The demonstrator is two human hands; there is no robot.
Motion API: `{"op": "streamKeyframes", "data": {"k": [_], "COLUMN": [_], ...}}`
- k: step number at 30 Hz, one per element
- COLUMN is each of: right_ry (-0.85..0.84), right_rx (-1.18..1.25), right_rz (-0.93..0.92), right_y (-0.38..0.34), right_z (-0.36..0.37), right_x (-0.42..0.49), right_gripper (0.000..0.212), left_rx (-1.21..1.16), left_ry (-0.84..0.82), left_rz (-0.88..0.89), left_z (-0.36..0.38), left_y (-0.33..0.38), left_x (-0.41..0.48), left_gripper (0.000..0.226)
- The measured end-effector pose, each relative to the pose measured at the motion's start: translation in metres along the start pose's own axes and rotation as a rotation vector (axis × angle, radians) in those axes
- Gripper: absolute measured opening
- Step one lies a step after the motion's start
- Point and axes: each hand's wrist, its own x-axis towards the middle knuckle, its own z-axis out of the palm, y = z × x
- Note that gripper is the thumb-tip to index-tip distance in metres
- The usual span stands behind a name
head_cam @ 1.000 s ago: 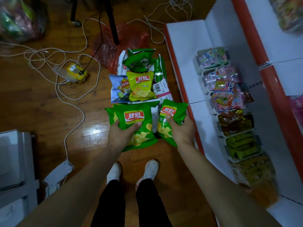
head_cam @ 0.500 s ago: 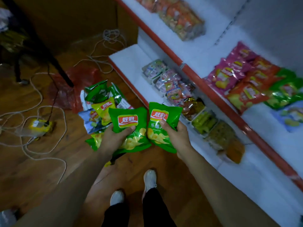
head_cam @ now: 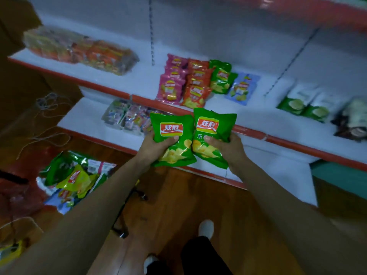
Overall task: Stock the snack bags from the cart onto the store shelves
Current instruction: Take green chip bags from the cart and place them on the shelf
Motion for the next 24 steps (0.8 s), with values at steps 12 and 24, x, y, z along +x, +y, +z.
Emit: {"op": "streamKeyframes", "data": {"k": [12, 24], "right_ry": [0.309, 0.149], "right_rx": [0.213, 0.285], "right_rz": [0.027, 0.11], "right_y": [-0.015, -0.014], "right_z": [-0.193, -0.241], "right_x": [0.035, 0.126], "right_gripper": [0.031, 0.025], "left_rx": [0.132, 0.065], "left_ry": [-0.169, -0.059], "left_rz": [-0.015, -0.094], "left_z": [0.17, 0.217], "left_y": [0.05, 0.045], "left_x": [0.058, 0.132], "left_gripper": [0.018, 0.036]}}
